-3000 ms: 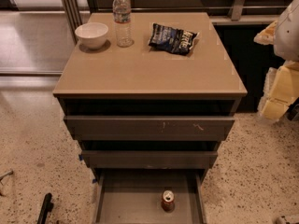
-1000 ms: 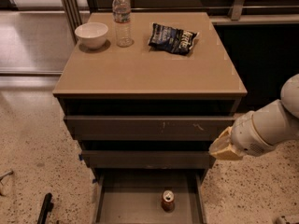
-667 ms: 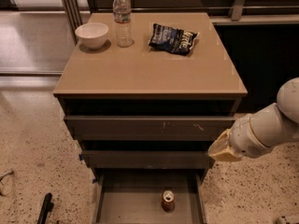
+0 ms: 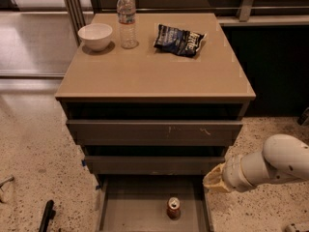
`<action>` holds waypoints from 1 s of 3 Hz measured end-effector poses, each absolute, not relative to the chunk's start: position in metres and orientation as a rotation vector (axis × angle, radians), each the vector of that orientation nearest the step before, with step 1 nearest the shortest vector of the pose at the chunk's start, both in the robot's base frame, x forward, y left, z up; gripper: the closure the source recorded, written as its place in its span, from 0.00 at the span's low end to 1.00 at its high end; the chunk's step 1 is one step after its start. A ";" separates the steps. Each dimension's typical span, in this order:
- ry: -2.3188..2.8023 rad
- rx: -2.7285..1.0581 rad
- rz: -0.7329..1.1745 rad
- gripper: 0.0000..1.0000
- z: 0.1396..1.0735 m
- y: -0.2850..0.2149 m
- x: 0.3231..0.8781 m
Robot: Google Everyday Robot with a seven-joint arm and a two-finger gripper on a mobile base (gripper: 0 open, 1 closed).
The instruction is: Pick coke can from bottom drawer and place on counter
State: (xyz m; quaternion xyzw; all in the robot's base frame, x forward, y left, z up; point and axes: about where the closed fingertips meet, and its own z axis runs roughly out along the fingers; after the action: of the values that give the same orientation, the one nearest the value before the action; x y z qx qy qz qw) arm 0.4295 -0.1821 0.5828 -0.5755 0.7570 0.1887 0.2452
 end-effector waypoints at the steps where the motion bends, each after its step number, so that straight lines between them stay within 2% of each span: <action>1: 2.048 -1.552 0.616 1.00 0.505 -0.176 0.429; 2: 2.044 -1.581 0.681 1.00 0.462 -0.171 0.424; 3: 2.046 -1.579 0.692 1.00 0.458 -0.169 0.422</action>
Offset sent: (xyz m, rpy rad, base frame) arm -0.0118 0.0149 -0.1679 0.0868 0.1278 0.0952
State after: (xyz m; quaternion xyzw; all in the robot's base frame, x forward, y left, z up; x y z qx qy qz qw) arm 0.4217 -0.1691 0.4578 -0.5741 0.7441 0.2517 0.2310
